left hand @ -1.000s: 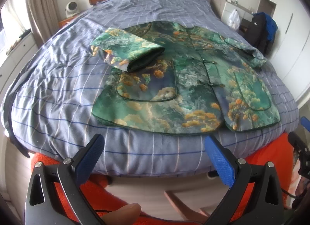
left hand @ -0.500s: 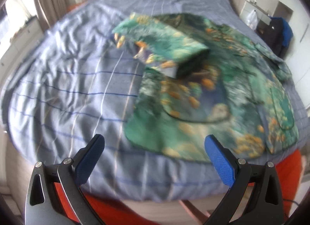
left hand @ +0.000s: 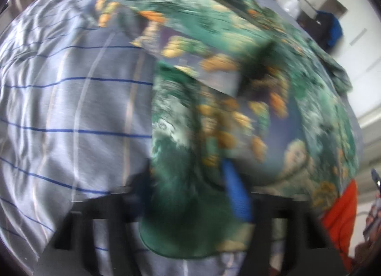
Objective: Fold large clothes
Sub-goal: 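Grasp the folded sleeve cuff with the left tool and unfold it outward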
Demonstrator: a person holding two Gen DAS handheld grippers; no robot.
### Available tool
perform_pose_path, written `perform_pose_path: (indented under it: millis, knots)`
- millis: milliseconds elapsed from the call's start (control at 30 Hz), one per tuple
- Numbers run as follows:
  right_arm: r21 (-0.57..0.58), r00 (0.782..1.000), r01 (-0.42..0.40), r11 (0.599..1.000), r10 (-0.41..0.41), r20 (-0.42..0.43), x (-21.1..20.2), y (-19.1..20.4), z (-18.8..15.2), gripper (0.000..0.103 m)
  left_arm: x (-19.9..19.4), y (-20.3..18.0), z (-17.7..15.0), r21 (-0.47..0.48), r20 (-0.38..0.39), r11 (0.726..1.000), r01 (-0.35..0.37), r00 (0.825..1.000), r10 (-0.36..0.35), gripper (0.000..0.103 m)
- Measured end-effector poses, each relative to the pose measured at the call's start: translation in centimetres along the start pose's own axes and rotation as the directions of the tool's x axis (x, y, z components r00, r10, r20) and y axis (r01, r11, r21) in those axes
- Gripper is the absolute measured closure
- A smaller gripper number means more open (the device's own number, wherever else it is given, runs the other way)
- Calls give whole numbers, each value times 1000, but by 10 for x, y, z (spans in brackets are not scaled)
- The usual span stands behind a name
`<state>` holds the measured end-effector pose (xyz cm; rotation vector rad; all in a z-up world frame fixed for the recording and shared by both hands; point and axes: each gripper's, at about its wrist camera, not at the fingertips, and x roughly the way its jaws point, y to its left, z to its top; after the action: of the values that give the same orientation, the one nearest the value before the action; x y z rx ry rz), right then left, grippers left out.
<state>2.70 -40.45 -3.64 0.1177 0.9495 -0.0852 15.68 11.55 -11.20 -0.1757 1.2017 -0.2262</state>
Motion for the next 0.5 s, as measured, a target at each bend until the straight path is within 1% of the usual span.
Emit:
perform_pose_path:
  millis: [33,67,133,233,333,400,500]
  knots:
    - [16,1000,-2,1000,3,-3,1,-1,-2,0,-3,-5,-2,12,13,1000,-12,1000,11,74]
    - [20,1000,-6,1000,6,-7,2,1,-5,0,-7,-12,-5,22,25,999,-28,999,28,80]
    - [11,1000,-15,1000,15,-17,7,7,-10,0,-15,-21,-9,23,33,999,-41,999,40,85]
    - [-8,999,-34,999,33,-27,10,21,-18,0,-32,-24,-18,23,44,999,-38,998,37,86]
    - [-26,999,-43,999,43,-10,8,30,-19,0,-41,-23,-34,8,31,1000,-16,999,15,86]
    - [-41,999,-40,998,40,-4,8,35,-19,0,-40,-22,-47,-17,12,1000,-2,1000,2,86]
    - [-62,999,-52,997,52,-1,7,42,-20,0,-28,-16,-53,-46,8,999,-5,1000,5,85]
